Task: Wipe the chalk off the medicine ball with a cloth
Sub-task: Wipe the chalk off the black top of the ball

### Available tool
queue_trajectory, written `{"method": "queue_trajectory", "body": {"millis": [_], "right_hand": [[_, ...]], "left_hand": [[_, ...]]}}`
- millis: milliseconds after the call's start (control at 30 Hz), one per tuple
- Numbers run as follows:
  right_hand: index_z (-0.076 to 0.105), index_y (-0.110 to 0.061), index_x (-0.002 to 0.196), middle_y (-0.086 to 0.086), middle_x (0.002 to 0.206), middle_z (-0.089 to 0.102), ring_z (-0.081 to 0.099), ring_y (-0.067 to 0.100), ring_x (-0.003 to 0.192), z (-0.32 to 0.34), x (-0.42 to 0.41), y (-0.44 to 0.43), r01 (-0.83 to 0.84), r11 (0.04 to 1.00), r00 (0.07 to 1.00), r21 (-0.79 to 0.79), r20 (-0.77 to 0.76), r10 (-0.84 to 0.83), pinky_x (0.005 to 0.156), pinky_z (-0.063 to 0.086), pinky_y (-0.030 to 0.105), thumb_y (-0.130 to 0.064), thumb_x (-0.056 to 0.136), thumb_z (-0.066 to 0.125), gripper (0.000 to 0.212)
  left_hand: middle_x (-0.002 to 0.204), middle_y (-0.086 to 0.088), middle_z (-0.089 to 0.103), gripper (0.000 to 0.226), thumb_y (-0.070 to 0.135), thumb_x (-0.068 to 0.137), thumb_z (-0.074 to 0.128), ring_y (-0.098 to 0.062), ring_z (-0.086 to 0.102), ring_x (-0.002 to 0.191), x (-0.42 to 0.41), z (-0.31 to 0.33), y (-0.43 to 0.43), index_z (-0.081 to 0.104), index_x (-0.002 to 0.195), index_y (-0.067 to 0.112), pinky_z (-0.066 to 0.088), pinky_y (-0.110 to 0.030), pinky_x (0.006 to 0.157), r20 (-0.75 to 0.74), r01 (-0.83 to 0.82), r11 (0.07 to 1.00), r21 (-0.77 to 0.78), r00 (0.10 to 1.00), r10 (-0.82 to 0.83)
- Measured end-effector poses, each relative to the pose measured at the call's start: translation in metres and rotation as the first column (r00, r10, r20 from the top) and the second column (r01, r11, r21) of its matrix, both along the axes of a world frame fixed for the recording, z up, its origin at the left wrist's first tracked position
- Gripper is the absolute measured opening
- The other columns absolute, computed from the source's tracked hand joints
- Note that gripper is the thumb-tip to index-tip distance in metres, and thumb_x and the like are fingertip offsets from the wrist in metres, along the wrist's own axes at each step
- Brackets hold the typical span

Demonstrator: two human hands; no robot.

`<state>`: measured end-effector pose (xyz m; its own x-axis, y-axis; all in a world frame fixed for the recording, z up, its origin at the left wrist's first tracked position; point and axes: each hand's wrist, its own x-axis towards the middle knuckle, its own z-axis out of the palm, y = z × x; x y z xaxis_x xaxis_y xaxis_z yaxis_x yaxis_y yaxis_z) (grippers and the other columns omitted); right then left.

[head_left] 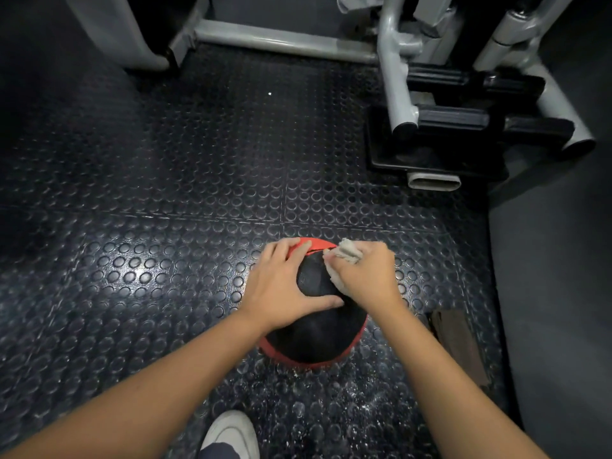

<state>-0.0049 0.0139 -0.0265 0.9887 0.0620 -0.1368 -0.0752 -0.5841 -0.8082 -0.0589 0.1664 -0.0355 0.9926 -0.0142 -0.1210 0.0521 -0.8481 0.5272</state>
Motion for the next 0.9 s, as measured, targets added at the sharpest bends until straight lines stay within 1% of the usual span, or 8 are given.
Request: {"method": "queue_trajectory", "body": {"millis": [200,333,433,500,567,633,767,900], "right_hand": [[0.065,-0.016,0.077,-0.002,0.082,0.065,0.059,0.01,0.08,-0.025,0.036,-0.033,0.264,0.963,0.946,0.06,-0.212,-0.246,0.074,0.047,0.022,-0.011,0.078,0.077,0.013],[0.051,-0.02,0.058,-0.011,0.062,0.051,0.049,0.007,0.063,-0.032,0.036,-0.05,0.219,0.976,0.949,0.014,-0.235,-0.21,0.051,0.036,0.014,-0.012,0.081,0.076,0.034],[0.061,-0.011,0.072,-0.006,0.068,0.057,0.055,0.013,0.073,-0.033,0.037,-0.055,0.237,0.971,0.943,0.023,-0.246,-0.225,0.052,0.042,0.009,-0.014,0.081,0.077,0.018],[0.068,-0.001,0.082,0.003,0.077,0.066,0.062,0.019,0.079,-0.031,0.036,-0.056,0.263,0.962,0.936,0.072,-0.262,-0.236,0.071,0.052,0.026,-0.015,0.078,0.079,0.018],[0.067,-0.001,0.072,0.005,0.072,0.069,0.066,0.022,0.076,-0.029,0.034,-0.054,0.285,0.95,0.931,0.13,-0.272,-0.242,0.074,0.053,0.034,-0.013,0.074,0.081,0.019],[0.063,-0.011,0.058,0.0,0.061,0.064,0.061,0.013,0.067,-0.019,0.026,-0.048,0.234,0.969,0.963,0.084,-0.154,-0.219,0.071,0.052,0.033,-0.017,0.076,0.078,0.024],[0.059,-0.006,0.059,0.007,0.059,0.057,0.053,0.017,0.059,-0.001,-0.006,-0.021,0.023,0.979,0.967,-0.205,0.254,0.03,0.062,0.045,0.037,-0.026,0.084,0.069,0.034],[0.071,-0.013,0.073,0.0,0.077,0.056,0.056,0.018,0.065,0.001,-0.028,-0.003,-0.152,0.961,0.914,-0.231,0.338,0.226,0.057,0.045,0.03,-0.019,0.081,0.07,0.01]], "left_hand": [[0.152,0.015,0.023,0.113,0.085,0.057,0.062,-0.007,0.015,0.14,-0.006,0.003,-0.007,0.027,0.151,0.032,0.025,-0.037,0.115,-0.01,0.103,0.995,0.003,0.995,-0.103],[0.158,0.022,0.002,0.142,0.09,0.037,0.063,-0.002,0.005,0.145,-0.011,-0.002,0.02,0.004,0.154,0.036,0.016,-0.041,0.12,-0.158,0.054,0.978,-0.2,0.984,-0.086],[0.159,0.02,-0.001,0.145,0.092,0.036,0.06,-0.005,0.007,0.146,-0.02,-0.009,0.029,0.0,0.154,0.035,0.019,-0.042,0.12,-0.227,0.055,0.986,-0.16,0.97,-0.091],[0.159,0.018,0.006,0.146,0.094,0.033,0.06,-0.006,0.013,0.145,-0.018,-0.012,0.029,0.006,0.155,0.034,0.022,-0.043,0.119,-0.212,0.055,0.984,-0.17,0.973,-0.091],[0.157,0.018,0.015,0.141,0.09,0.035,0.065,-0.008,0.02,0.143,-0.01,-0.012,0.029,0.013,0.154,0.033,0.026,-0.043,0.118,-0.203,0.044,0.981,-0.189,0.976,-0.083],[0.154,0.018,0.02,0.138,0.086,0.038,0.069,-0.008,0.025,0.141,-0.004,-0.011,0.03,0.016,0.153,0.033,0.03,-0.044,0.115,-0.2,0.048,0.979,-0.198,0.976,-0.089],[0.154,0.016,0.018,0.138,0.086,0.039,0.066,-0.011,0.023,0.141,-0.001,-0.009,0.023,0.014,0.154,0.029,0.03,-0.044,0.114,-0.201,0.087,0.986,-0.139,0.973,-0.114],[0.153,0.018,0.017,0.138,0.087,0.039,0.065,-0.009,0.02,0.141,-0.002,-0.007,0.02,0.012,0.154,0.031,0.03,-0.043,0.114,-0.186,0.1,0.986,-0.132,0.975,-0.124]]}}
